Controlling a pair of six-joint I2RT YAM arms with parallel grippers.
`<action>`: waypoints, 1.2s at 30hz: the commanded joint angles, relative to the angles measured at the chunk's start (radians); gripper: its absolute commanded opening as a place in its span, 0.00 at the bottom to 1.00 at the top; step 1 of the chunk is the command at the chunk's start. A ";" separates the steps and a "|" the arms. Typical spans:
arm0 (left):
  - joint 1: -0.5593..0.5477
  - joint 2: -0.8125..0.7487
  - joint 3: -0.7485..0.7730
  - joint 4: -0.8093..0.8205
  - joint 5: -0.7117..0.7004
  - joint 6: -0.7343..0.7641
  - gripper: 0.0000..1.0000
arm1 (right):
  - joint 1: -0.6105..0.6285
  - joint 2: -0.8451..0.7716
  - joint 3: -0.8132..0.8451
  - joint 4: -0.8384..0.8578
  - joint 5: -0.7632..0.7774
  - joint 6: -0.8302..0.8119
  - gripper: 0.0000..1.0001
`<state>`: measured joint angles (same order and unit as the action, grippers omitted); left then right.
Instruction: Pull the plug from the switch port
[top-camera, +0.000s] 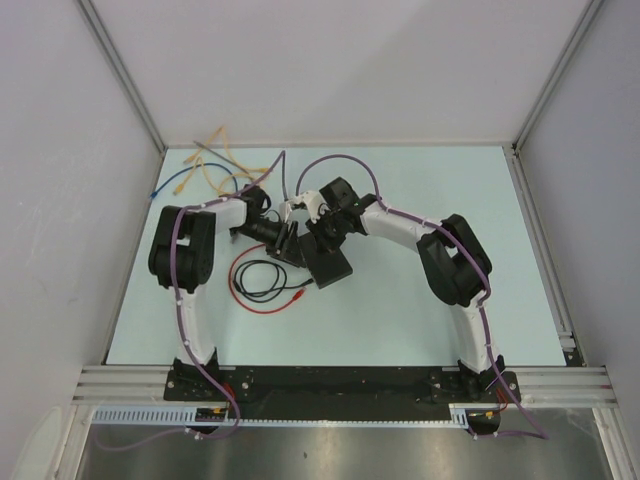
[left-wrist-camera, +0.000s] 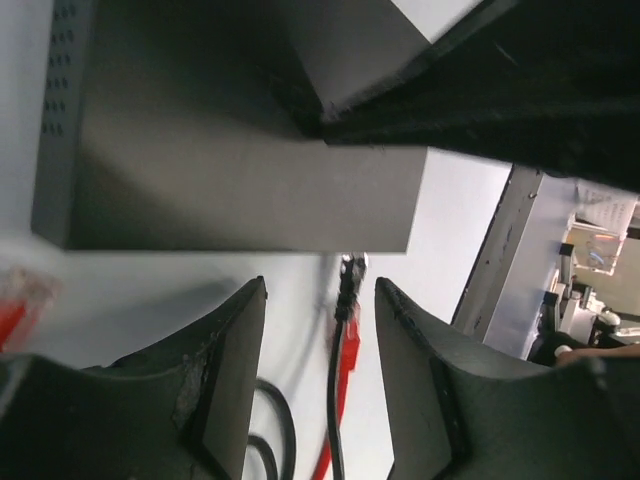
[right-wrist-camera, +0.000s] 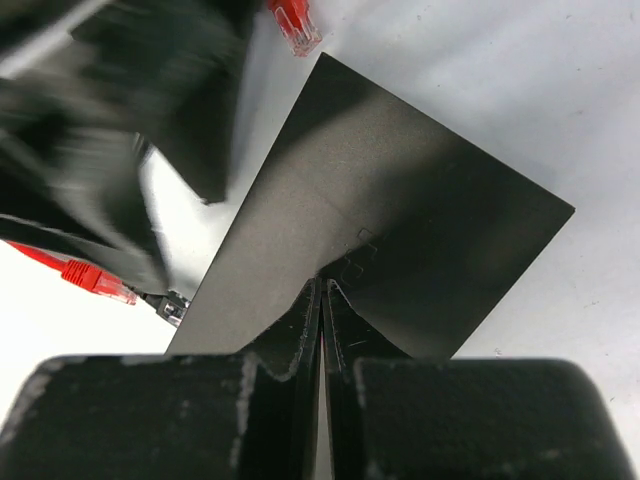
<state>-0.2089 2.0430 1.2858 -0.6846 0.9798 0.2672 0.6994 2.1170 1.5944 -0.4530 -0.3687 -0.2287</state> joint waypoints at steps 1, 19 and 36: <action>-0.030 0.094 0.140 0.071 0.086 -0.071 0.53 | 0.014 0.008 -0.048 -0.047 0.054 0.002 0.05; -0.011 0.048 0.098 0.082 0.143 -0.092 0.54 | 0.023 -0.003 -0.073 -0.042 0.063 -0.006 0.07; -0.087 0.157 0.093 -0.021 0.112 0.001 0.47 | 0.009 0.006 -0.068 -0.041 0.068 -0.009 0.07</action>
<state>-0.2646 2.1818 1.3865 -0.6868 1.0813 0.2043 0.7090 2.0933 1.5597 -0.4206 -0.3218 -0.2298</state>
